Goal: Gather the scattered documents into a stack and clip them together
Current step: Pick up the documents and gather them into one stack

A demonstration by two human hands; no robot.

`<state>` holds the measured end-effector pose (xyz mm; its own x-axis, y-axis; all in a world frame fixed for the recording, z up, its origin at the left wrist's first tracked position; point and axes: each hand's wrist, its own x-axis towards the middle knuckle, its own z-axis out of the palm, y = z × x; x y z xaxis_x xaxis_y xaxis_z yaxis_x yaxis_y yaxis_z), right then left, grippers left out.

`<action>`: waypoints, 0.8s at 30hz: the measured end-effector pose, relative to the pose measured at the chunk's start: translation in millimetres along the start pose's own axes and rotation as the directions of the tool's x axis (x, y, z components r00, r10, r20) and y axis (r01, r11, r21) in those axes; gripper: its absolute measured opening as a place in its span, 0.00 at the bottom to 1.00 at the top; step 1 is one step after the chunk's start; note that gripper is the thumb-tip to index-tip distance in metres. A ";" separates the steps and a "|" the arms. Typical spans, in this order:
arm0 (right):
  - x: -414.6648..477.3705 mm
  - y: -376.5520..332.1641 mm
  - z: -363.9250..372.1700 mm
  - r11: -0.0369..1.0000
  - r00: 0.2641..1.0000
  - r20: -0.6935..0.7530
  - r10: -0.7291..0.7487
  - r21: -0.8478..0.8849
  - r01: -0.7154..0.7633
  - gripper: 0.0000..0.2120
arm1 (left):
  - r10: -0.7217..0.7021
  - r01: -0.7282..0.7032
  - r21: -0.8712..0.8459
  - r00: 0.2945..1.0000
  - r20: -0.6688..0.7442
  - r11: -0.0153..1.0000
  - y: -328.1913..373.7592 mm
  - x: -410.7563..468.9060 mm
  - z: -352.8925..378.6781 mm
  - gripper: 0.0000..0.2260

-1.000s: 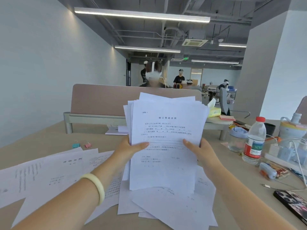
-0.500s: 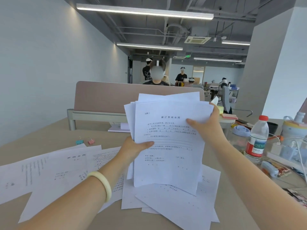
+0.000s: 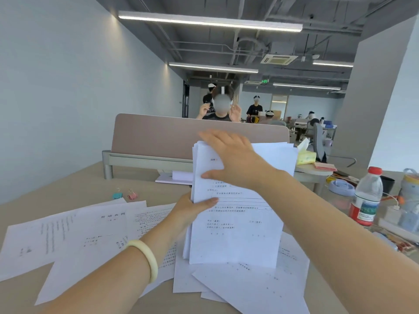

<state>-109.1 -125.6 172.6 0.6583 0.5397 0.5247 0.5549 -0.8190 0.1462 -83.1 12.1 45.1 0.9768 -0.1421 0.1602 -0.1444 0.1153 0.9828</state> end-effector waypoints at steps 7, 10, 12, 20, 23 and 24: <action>-28.5 65.4 -10.3 0.907 0.900 -0.116 0.420 0.077 -0.413 0.38 | -0.009 0.009 0.016 1.000 0.002 1.000 -13.5 1.2 1.2 0.07; -56.3 88.7 10.9 0.643 0.738 -0.184 0.650 0.650 -0.405 0.44 | 0.020 -0.020 0.013 1.000 0.000 1.000 -14.1 2.1 0.3 0.07; -84.4 94.7 43.7 0.315 0.794 0.078 0.603 0.891 -0.326 0.45 | 0.046 -0.045 0.025 0.999 -0.022 0.999 -15.2 1.4 1.2 0.08; -108.9 79.7 97.9 0.210 0.677 0.159 0.719 0.878 -0.430 0.15 | 0.245 -0.213 0.197 0.957 -0.158 0.957 -10.1 5.1 16.3 0.08; -105.3 80.7 73.8 0.263 0.711 0.068 0.700 0.901 -0.346 0.12 | 0.317 -0.297 0.142 0.937 -0.148 0.944 5.3 12.0 18.0 0.10; -106.4 80.1 68.1 0.298 0.729 0.048 0.682 0.893 -0.337 0.12 | 0.312 -0.296 0.127 0.940 -0.140 0.947 8.8 14.0 18.0 0.10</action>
<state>-100.1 -235.4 71.4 0.8832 -0.1559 0.4424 0.3974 -0.2521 -0.8823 -73.5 -6.6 57.7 0.8949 0.0404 0.4445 -0.4456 0.0261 0.8948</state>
